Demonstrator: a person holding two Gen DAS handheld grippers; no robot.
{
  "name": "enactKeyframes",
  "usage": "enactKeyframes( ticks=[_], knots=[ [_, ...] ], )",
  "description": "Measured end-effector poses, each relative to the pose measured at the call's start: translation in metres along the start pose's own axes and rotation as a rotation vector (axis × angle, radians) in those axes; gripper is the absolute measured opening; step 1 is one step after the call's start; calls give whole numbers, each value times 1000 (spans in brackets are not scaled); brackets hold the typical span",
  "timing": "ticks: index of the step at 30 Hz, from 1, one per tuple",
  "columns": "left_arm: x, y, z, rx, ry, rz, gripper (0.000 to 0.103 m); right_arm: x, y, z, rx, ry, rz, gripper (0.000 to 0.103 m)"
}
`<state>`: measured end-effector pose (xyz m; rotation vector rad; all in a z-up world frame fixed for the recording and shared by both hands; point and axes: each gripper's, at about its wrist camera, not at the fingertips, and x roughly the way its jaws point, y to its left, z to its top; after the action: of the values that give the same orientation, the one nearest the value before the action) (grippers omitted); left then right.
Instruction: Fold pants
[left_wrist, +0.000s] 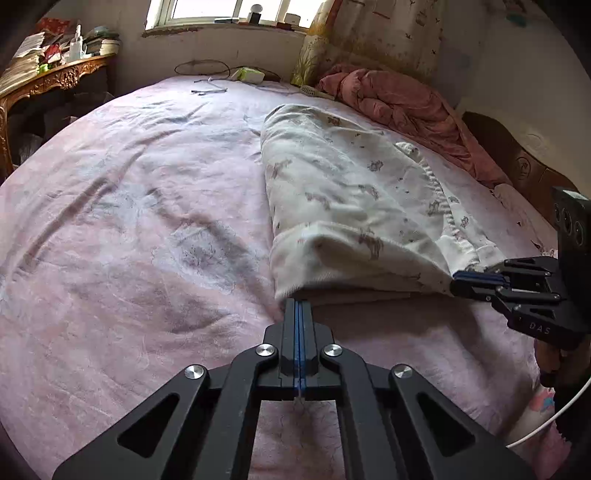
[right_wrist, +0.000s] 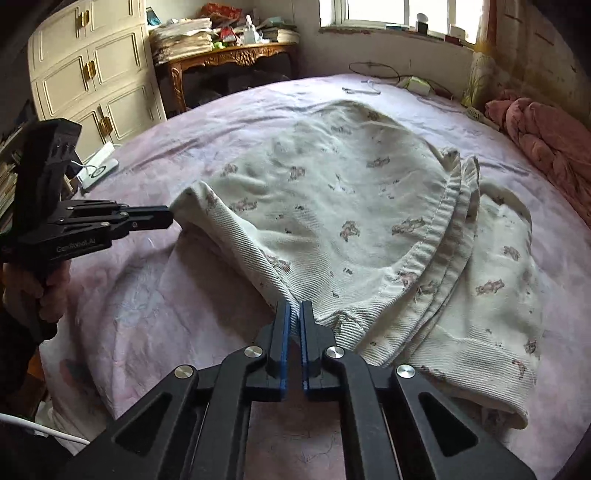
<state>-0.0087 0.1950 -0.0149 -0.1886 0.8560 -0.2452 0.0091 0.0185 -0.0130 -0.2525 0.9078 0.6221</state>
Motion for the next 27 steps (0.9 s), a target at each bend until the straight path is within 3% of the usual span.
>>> enactKeyframes(
  ticks=[3, 6, 10, 12, 14, 16, 19, 24, 27],
  knots=[
    [-4, -1, -4, 4, 4, 0, 0, -9, -3, 6, 41, -49, 12, 3],
    [-27, -5, 14, 24, -93, -28, 0, -23, -1, 12, 34, -98, -11, 7],
    [-18, -9, 60, 65, -161, 58, 2, -32, -3, 17, 43, -125, -67, 8],
    [4, -8, 78, 73, -121, 43, 4, -35, -6, 18, 55, -123, -82, 8],
    [25, -12, 86, 97, -49, -27, 4, -38, -7, 17, 64, -121, -86, 8],
    [38, -21, 82, 135, 24, -21, 7, -36, -9, 15, 69, -102, -91, 8],
    [36, -23, 65, 166, 48, 28, 9, -22, -19, 15, 108, -41, -104, 8],
    [22, -14, 38, 110, 86, -22, 9, 8, -51, 19, 203, -7, -150, 11],
    [18, -9, 26, 63, 98, -30, 9, 14, -66, 21, 257, -27, -114, 11]
  ],
)
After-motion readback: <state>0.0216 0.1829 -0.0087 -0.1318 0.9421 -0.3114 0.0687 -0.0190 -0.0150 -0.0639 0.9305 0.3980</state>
